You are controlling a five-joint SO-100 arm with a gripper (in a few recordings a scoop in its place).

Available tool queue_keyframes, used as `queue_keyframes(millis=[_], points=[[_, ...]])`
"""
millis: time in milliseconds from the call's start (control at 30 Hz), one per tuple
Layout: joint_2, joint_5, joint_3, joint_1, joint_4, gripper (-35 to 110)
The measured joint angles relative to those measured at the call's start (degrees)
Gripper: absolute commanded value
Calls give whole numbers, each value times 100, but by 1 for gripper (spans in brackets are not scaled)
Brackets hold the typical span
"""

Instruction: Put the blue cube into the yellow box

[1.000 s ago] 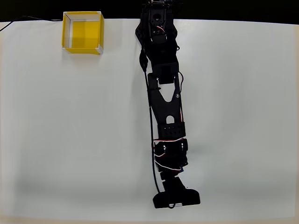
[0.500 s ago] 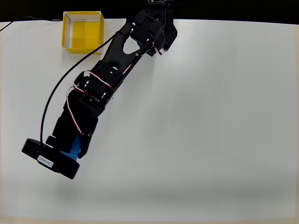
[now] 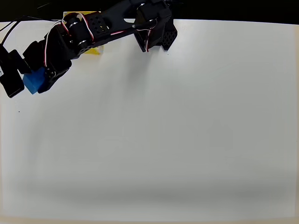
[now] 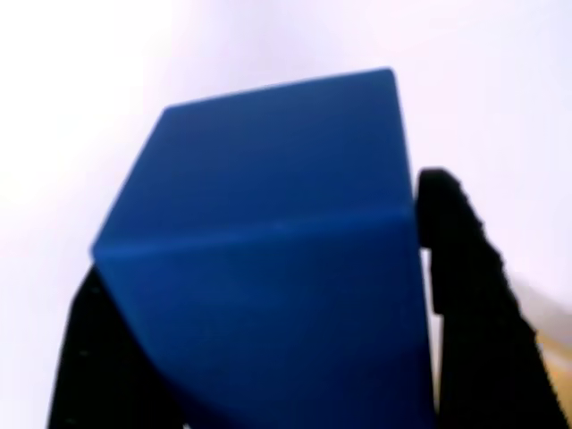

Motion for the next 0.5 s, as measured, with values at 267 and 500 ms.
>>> queue_keyframes(millis=[267,500], points=[[1318,-35,2004,896,-62,9],[2549,18,3463,1626,-167,9]])
